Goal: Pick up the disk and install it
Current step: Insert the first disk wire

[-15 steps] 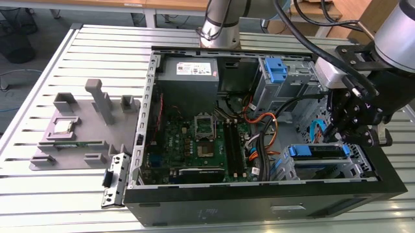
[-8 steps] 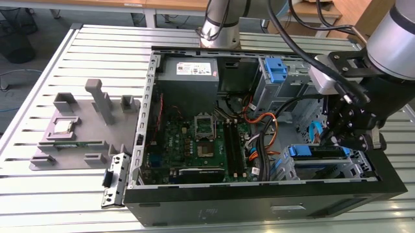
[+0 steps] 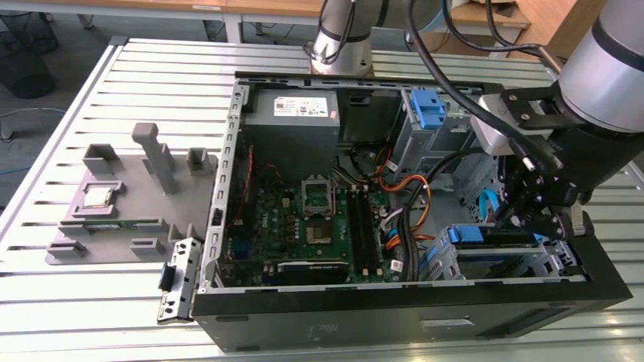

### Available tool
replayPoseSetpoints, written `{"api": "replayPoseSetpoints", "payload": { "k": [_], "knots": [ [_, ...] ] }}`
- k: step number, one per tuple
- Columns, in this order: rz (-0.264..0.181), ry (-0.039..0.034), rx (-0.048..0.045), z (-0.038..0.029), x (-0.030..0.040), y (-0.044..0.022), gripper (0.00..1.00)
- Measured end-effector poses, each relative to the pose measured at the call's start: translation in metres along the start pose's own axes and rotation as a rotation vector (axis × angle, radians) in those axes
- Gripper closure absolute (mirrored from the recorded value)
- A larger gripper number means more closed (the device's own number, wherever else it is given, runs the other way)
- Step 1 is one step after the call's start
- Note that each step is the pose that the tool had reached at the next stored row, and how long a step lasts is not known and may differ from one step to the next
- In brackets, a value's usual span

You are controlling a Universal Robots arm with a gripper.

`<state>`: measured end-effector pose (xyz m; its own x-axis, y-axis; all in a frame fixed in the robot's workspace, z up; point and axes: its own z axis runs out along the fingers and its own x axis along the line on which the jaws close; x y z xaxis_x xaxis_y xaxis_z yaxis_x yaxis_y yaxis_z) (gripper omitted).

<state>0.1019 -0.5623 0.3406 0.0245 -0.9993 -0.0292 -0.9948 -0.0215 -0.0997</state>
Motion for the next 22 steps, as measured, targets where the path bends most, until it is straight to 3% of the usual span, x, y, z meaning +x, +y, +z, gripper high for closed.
{"api": "replayPoseSetpoints", "payload": {
  "k": [6,15,22],
  "knots": [
    [-0.011,-0.0026,0.02,0.004,0.0001,0.0004,0.84],
    [-0.012,-0.0027,0.0216,0.0044,0.0009,0.0008,0.84],
    [-0.013,-0.0027,0.0287,0.0082,0.0012,0.0029,0.84]
  ]
}}
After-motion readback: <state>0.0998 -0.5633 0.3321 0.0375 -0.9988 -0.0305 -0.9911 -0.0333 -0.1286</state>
